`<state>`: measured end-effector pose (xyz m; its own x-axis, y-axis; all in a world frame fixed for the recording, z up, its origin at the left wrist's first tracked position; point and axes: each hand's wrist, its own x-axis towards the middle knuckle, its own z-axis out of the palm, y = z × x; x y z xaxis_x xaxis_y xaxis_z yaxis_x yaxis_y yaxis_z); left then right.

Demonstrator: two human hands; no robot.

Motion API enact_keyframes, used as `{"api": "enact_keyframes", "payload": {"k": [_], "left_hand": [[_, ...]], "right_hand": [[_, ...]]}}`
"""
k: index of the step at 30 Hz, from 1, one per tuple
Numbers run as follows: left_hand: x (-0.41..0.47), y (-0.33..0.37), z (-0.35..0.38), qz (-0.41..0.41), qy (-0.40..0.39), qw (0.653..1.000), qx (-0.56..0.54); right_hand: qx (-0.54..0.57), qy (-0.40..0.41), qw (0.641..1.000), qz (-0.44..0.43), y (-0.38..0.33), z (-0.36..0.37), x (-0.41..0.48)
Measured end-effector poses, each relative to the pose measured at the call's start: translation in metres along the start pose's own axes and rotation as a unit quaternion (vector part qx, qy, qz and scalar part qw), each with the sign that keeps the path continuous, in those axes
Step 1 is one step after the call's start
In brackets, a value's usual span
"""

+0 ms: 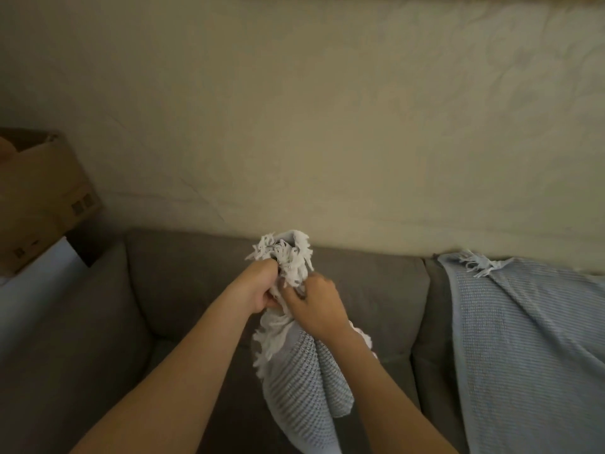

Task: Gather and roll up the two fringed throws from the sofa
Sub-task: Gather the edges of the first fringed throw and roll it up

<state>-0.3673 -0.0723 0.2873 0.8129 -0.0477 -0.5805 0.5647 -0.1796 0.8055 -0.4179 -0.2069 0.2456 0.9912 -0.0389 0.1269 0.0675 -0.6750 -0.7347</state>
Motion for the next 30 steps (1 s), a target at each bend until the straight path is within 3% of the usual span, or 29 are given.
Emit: {"api": "enact_keyframes", "payload": {"k": [7,10,13,19,23,27,30], "left_hand": [[-0.007,0.012,-0.005,0.002,-0.034,0.998,-0.055],[-0.014,0.016,-0.007,0.017,-0.066,0.998,0.001],[-0.022,0.015,-0.008,0.052,-0.099,0.993,0.028],[-0.023,-0.003,-0.007,0.131,-0.153,0.976,-0.087],[-0.016,-0.015,-0.009,0.24,-0.047,0.961,0.129],[-0.024,-0.023,-0.004,0.237,-0.091,0.933,0.254],[-0.025,-0.029,0.002,0.295,-0.05,0.882,0.364]], "right_hand": [[0.032,-0.045,0.998,-0.028,-0.006,-0.011,0.008],[0.024,-0.038,0.999,0.011,-0.004,-0.012,0.015],[0.118,-0.027,0.991,0.061,-0.002,-0.015,0.021],[0.297,-0.011,0.943,0.148,-0.003,-0.014,0.026],[0.409,0.031,0.89,0.198,-0.004,-0.017,0.028],[0.453,0.088,0.855,0.237,-0.013,-0.018,0.03],[0.46,0.121,0.838,0.268,-0.015,-0.019,0.035]]}}
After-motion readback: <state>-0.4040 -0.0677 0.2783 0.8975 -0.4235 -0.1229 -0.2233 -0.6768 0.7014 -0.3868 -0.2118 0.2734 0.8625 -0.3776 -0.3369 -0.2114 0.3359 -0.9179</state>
